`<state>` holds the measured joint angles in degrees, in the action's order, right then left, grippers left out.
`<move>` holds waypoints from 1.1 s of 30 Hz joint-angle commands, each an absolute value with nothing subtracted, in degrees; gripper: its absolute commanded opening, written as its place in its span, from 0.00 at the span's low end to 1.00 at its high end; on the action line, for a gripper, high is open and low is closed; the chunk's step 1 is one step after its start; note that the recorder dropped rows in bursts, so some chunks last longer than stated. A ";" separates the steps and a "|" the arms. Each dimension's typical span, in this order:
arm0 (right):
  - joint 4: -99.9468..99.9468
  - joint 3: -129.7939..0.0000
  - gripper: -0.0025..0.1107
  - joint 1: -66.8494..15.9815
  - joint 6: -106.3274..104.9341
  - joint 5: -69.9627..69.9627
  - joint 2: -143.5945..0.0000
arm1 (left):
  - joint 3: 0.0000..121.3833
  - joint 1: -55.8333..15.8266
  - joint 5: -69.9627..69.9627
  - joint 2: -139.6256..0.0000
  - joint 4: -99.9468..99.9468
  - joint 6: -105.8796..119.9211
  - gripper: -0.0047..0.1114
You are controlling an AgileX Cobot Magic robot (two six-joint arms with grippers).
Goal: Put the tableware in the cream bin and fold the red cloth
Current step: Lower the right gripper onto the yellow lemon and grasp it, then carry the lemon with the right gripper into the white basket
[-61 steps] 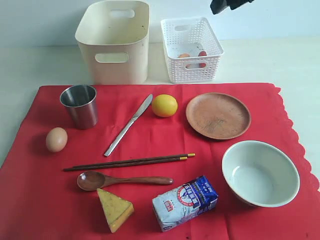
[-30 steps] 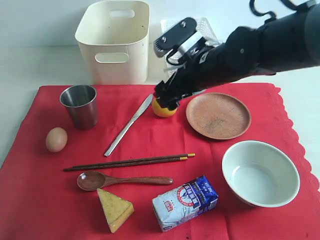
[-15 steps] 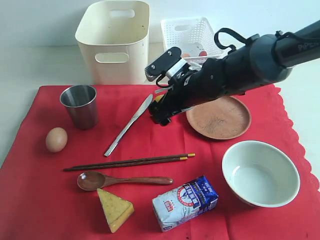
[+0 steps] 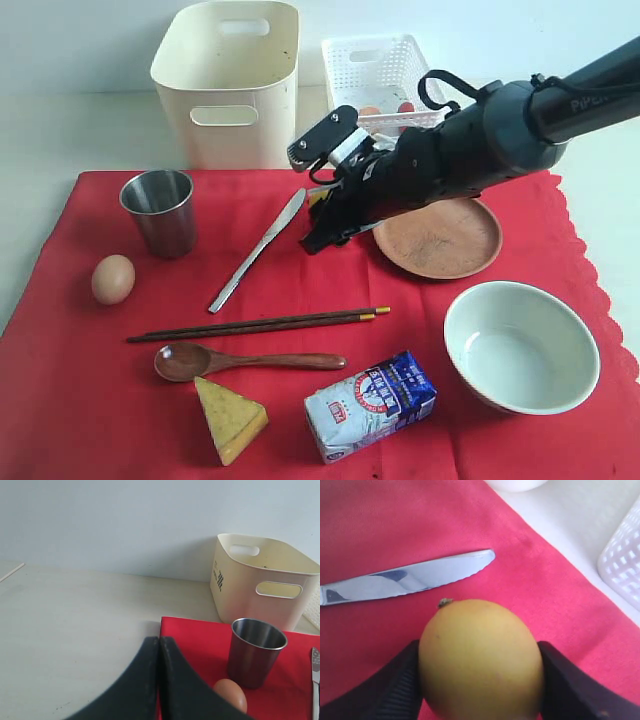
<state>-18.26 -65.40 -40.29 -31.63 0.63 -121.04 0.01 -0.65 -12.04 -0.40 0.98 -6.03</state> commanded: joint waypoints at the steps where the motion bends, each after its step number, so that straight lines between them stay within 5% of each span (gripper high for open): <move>1: -17.98 -65.74 0.32 -40.37 -32.01 -0.33 -120.95 | 0.00 -0.58 -11.84 0.00 0.63 -5.97 0.06; 9: -17.98 -65.74 0.02 -40.37 -31.78 0.36 -119.61 | 0.00 -0.58 -11.84 0.00 0.63 -5.97 0.06; 22: -17.98 -65.74 0.02 -40.37 -31.67 10.08 -109.12 | 0.00 -0.58 -11.84 0.00 0.63 -5.97 0.06; 33: -17.98 -66.19 0.02 -39.37 -29.47 4.10 -102.73 | 0.00 -0.58 -11.84 0.00 0.63 -5.97 0.06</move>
